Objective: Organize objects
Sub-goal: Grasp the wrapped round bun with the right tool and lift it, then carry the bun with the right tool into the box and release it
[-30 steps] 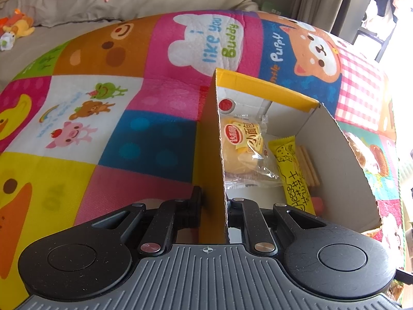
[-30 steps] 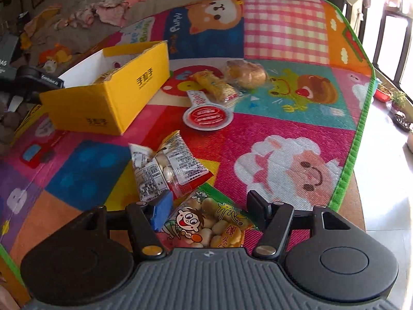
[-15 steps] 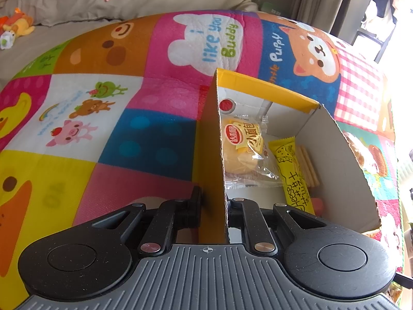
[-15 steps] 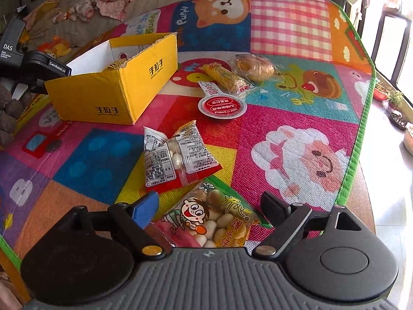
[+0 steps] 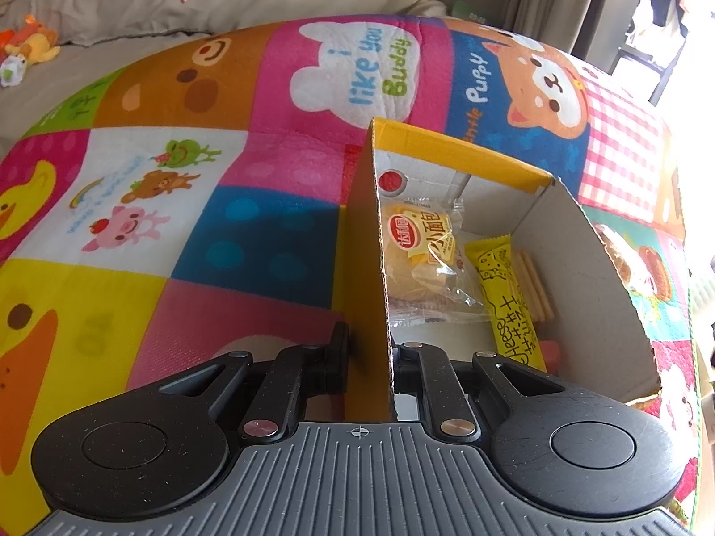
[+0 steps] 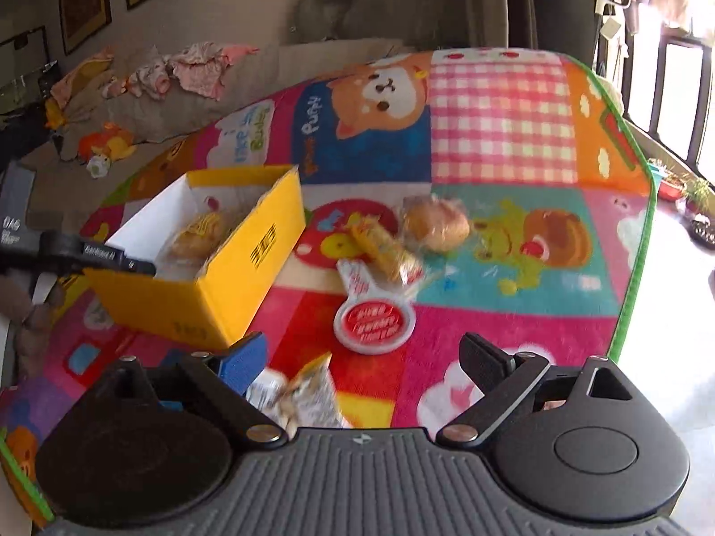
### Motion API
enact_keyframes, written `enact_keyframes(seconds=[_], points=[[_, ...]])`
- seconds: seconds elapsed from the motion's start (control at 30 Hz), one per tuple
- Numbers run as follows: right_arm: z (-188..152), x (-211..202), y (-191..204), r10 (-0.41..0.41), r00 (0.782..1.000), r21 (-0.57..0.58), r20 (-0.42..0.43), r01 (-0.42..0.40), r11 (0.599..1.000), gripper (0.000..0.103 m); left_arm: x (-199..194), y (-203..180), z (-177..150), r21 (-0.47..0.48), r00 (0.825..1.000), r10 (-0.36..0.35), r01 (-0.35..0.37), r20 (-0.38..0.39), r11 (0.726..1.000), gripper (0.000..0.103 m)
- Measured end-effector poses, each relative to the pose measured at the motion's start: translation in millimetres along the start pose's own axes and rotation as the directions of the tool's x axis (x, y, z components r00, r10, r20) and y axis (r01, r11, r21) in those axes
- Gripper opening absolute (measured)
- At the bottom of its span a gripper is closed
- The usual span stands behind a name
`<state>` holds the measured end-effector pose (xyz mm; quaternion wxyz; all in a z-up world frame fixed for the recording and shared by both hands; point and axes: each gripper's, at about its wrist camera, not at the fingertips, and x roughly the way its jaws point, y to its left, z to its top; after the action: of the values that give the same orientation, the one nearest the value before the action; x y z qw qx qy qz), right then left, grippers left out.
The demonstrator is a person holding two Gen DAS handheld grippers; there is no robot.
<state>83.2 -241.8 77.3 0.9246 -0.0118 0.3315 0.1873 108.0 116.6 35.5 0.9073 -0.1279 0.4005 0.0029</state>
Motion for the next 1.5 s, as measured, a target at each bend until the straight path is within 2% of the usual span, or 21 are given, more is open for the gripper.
enact_keyframes(seconds=[0.13,0.2,0.27,0.37,0.4,0.43,0.47,0.57,0.7,0.83,0.97,1.07,1.2,1.33,1.5], points=[[57,52,-21,-0.054,0.998,0.039,0.033,0.053,0.998,0.093,0,1,1,0.001,1.0,-0.004,0.004,-0.001,1.0,0.014],[78,91,-33,-0.072,0.997,0.08,0.009,0.071,0.994,0.093,0,1,0,0.003,1.0,-0.006,0.006,-0.001,1.0,0.014],[89,132,-44,-0.1,0.994,0.122,-0.045,0.105,0.987,0.093,0,2,0,0.001,1.0,-0.011,0.011,0.002,1.0,0.014],[90,177,-53,-0.205,0.973,0.102,-0.107,0.216,0.971,0.093,0,4,-1,-0.007,1.0,-0.026,0.026,0.002,1.0,0.015],[88,186,-57,-0.218,0.968,0.092,-0.126,0.23,0.969,0.092,0,4,-1,-0.008,1.0,-0.029,0.029,0.003,1.0,0.015],[85,191,-60,-0.206,0.968,0.093,-0.144,0.221,0.971,0.084,0,5,-1,-0.009,1.0,-0.031,0.031,0.004,0.999,0.015],[83,190,-63,-0.19,0.969,0.1,-0.16,0.208,0.973,0.069,0,4,-1,-0.008,1.0,-0.03,0.03,0.005,1.0,0.015],[77,170,-60,-0.207,0.963,0.088,-0.171,0.224,0.971,0.064,1,3,-1,-0.002,1.0,-0.023,0.023,0.007,1.0,0.014],[69,106,-40,-0.213,0.972,0.007,-0.094,0.215,0.977,0.064,2,2,0,-0.004,1.0,-0.017,0.017,0.002,1.0,0.014],[57,31,-13,-0.099,0.993,-0.021,-0.069,0.097,0.995,0.064,2,-1,1,0.007,1.0,-0.003,0.003,-0.016,1.0,0.013],[35,-22,20,-0.013,0.997,-0.063,-0.07,0.009,0.998,0.064,3,-2,1,0.01,1.0,0.005,-0.005,-0.031,1.0,0.013],[19,-46,45,0.032,0.996,-0.107,-0.088,-0.042,0.993,0.064,3,-2,2,-0.001,0.999,0.006,-0.006,-0.039,1.0,0.013],[19,-72,67,0.136,0.986,-0.102,-0.098,-0.146,0.984,0.064,3,-2,1,-0.001,0.999,0.007,-0.007,-0.039,1.0,0.013],[43,-91,79,0.231,0.973,-0.064,-0.028,-0.232,0.971,0.064,2,-2,1,-0.004,0.999,0.008,-0.008,-0.038,1.0,0.013],[79,-83,95,0.267,0.96,-0.05,0.083,-0.263,0.963,0.064,2,-2,1,-0.004,0.999,0.006,-0.006,-0.038,1.0,0.013]])
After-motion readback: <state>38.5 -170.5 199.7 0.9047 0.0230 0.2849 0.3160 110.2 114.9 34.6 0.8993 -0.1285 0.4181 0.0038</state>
